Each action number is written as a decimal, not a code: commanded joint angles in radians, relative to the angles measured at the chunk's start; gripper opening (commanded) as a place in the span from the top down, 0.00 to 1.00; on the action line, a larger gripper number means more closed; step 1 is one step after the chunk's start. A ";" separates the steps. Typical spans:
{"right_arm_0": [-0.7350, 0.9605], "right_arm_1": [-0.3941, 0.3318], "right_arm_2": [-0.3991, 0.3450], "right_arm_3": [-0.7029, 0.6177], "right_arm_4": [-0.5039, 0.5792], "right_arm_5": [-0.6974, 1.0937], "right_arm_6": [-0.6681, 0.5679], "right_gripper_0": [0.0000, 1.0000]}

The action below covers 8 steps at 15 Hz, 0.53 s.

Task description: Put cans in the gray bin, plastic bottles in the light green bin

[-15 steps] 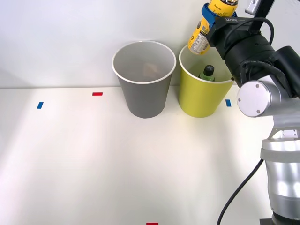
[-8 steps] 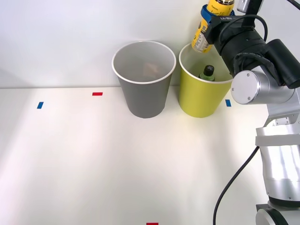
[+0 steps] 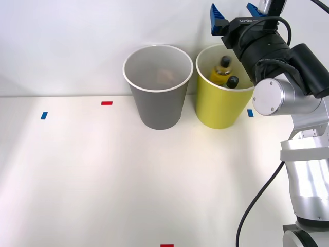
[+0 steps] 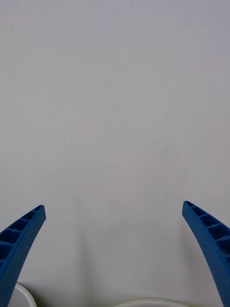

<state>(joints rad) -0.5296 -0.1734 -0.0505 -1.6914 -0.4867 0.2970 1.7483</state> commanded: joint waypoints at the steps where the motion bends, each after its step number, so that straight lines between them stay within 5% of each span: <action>1: 0.057 -0.009 0.031 -0.034 -0.003 -0.045 0.010 0.00; 8: 0.442 -0.034 0.072 -0.433 -0.133 -0.050 0.010 0.00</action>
<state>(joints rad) -0.1609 -0.1950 0.0134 -2.0476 -0.5798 0.2473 1.7584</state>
